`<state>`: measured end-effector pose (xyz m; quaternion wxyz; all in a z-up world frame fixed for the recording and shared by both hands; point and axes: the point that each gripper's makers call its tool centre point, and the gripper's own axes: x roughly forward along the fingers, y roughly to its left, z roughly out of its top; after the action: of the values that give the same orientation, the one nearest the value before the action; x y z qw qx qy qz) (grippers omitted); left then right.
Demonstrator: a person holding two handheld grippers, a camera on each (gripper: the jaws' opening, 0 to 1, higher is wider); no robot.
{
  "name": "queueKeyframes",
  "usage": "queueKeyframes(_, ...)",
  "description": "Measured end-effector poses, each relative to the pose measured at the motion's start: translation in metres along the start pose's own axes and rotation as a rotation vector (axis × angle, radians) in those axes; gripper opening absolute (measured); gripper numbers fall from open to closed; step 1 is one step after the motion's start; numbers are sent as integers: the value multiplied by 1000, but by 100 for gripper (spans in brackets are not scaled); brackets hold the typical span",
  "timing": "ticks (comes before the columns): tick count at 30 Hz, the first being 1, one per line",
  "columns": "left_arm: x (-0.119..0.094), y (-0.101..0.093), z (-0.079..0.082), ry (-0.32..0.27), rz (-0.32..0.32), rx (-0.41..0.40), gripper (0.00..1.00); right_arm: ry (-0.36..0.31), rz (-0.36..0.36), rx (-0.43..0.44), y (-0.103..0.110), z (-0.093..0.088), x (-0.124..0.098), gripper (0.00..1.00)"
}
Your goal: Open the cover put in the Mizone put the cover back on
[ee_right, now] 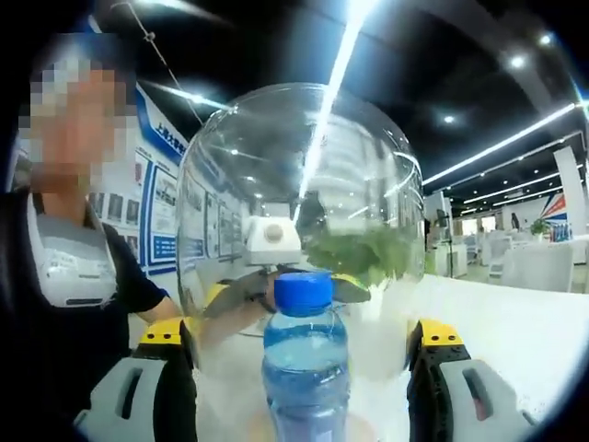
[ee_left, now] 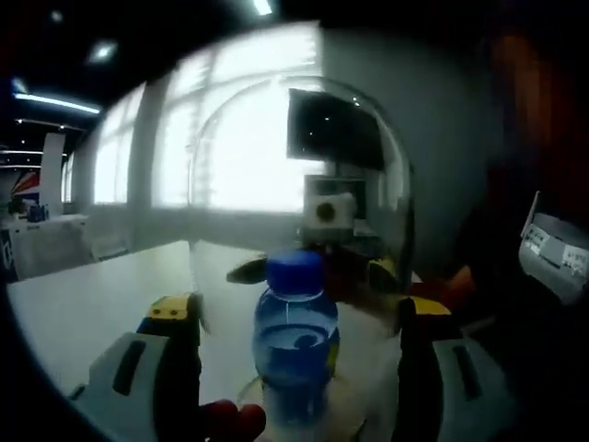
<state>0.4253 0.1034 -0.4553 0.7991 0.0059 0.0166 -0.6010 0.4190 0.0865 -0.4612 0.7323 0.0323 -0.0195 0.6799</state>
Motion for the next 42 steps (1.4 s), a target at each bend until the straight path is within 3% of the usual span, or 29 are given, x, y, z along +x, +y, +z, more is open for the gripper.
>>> queueKeyframes(15, 0, 1, -10, -2, -1, -16, 75, 25, -5, -8, -2, -8, -1, 90)
queueKeyframes(33, 2, 6, -45, 87, 16, -22, 76, 110, -6, -29, -7, -41, 3, 90)
queueKeyframes(42, 3, 12, -51, 104, 25, -29, 77, 120, -8, -23, -10, -50, 2, 90)
